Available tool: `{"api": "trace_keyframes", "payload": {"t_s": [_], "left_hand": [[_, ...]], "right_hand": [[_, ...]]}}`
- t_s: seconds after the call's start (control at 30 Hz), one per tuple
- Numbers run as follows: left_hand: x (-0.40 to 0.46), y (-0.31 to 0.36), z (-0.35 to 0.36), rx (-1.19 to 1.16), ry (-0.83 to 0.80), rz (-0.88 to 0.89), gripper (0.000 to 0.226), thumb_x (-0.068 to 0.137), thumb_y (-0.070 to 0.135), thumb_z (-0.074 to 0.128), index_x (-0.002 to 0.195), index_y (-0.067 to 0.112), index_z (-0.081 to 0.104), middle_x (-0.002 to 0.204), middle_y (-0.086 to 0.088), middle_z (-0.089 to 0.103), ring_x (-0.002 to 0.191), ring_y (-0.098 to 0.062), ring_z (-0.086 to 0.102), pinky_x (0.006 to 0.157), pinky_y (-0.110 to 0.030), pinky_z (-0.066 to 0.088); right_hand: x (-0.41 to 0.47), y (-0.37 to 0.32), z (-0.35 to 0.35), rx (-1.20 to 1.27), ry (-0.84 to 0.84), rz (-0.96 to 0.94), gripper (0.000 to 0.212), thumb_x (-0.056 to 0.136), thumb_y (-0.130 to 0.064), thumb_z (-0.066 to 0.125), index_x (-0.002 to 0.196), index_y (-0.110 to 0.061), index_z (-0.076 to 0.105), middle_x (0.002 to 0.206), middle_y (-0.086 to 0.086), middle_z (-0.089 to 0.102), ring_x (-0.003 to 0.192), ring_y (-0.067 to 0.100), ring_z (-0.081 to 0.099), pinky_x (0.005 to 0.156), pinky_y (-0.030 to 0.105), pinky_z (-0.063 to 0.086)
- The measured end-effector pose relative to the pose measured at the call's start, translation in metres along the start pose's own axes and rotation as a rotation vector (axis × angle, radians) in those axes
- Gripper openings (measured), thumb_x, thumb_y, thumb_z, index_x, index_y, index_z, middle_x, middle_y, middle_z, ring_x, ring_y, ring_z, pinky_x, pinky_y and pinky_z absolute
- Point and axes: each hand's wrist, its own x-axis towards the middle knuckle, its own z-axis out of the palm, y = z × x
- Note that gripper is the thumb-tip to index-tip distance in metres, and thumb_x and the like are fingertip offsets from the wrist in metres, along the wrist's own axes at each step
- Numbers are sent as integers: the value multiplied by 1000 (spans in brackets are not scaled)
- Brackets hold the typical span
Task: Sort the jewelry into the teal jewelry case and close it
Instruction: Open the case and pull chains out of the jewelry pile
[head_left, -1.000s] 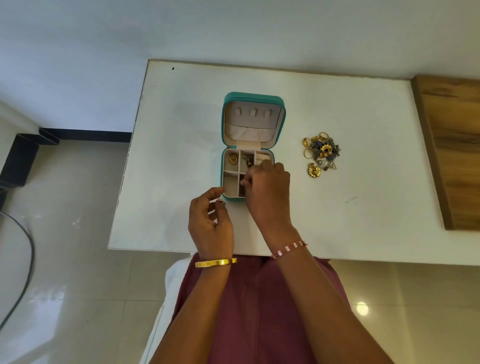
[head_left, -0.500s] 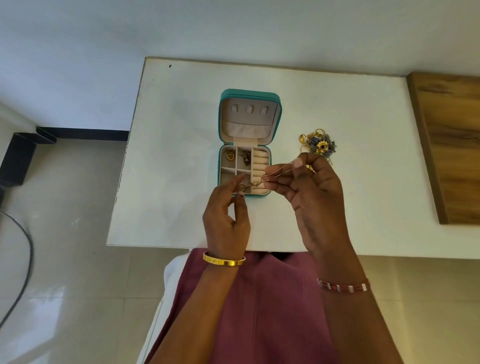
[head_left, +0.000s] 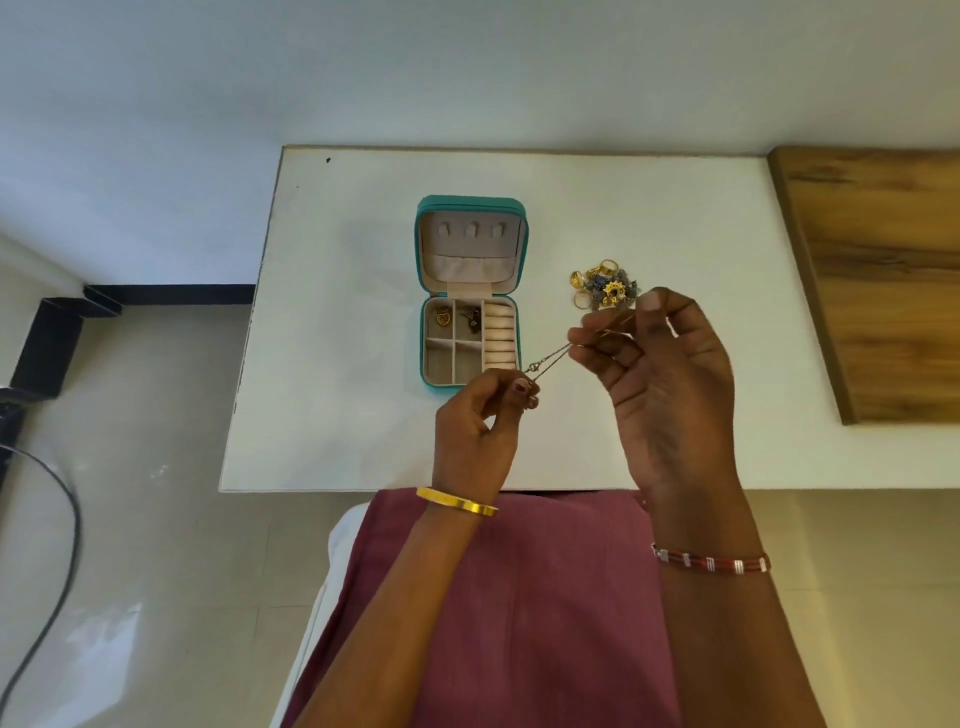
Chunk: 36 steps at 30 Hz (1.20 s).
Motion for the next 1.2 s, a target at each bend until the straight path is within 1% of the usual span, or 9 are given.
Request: {"api": "trace_keyframes", "payload": {"t_s": [0.17, 0.33, 0.47, 0.57, 0.67, 0.8, 0.93, 1.1, 1.2], "left_hand": [[2, 18, 6, -180, 5, -147, 19, 90, 8, 48, 78, 17, 60, 72, 5, 62, 53, 1, 59, 63, -13, 51], [-3, 37, 25, -488, -70, -315, 24, 91, 8, 46, 75, 15, 63, 48, 5, 56, 48, -9, 58, 62, -28, 57], [-1, 36, 48, -631, -81, -401, 24, 91, 7, 44, 78, 11, 63, 46, 5, 55, 47, -9, 54, 54, -23, 54], [6, 23, 60, -518, -59, -398, 24, 92, 6, 44, 80, 12, 63, 46, 7, 55, 45, -6, 53, 50, -19, 51], [11, 9, 67, -244, -23, -371, 19, 91, 6, 47, 86, 9, 65, 56, 3, 58, 48, -4, 54, 51, -19, 51], [15, -6, 66, 120, 27, -266, 19, 86, 6, 53, 97, 9, 68, 89, -10, 70, 74, -15, 61, 74, -31, 54], [14, -7, 62, 314, -14, -178, 23, 86, 5, 54, 106, 8, 66, 106, -9, 69, 93, -13, 62, 82, -11, 41], [12, -3, 60, 507, -78, -92, 28, 89, 6, 49, 115, 8, 61, 115, -10, 65, 108, -21, 59, 93, -21, 40], [10, -2, 56, 604, -105, -45, 30, 91, 7, 46, 117, 10, 59, 115, -12, 65, 108, -24, 58, 92, -25, 40]], "right_hand": [[4, -7, -23, -10, 203, -38, 10, 92, -13, 50, 83, -14, 55, 60, -1, 65, 61, 17, 62, 57, 25, 52], [3, 11, -46, -17, 419, 26, 10, 91, -13, 53, 82, -16, 56, 55, -3, 63, 55, 14, 60, 55, 23, 53], [3, 28, -57, -48, 473, 128, 9, 90, -10, 54, 82, -12, 57, 63, 5, 63, 55, 15, 61, 53, 24, 54], [6, 38, -60, -117, 437, 178, 8, 89, -6, 55, 83, -10, 59, 69, 9, 63, 60, 19, 63, 56, 25, 57], [8, 48, -63, -184, 399, 212, 7, 87, -3, 56, 83, -7, 60, 73, 10, 64, 67, 22, 64, 63, 27, 59], [12, 62, -69, -308, 417, 212, 9, 85, -2, 60, 79, -8, 61, 73, 11, 64, 67, 19, 64, 62, 25, 58], [17, 71, -75, -517, 413, 168, 9, 84, -3, 62, 77, -8, 62, 74, 11, 65, 64, 17, 64, 65, 26, 58], [19, 76, -74, -733, 385, 90, 6, 84, -4, 62, 80, -8, 64, 73, 7, 64, 67, 22, 63, 73, 36, 55], [17, 78, -72, -908, 331, 21, 10, 86, -5, 59, 93, -5, 67, 88, 10, 69, 77, 16, 61, 75, 24, 49]]}}
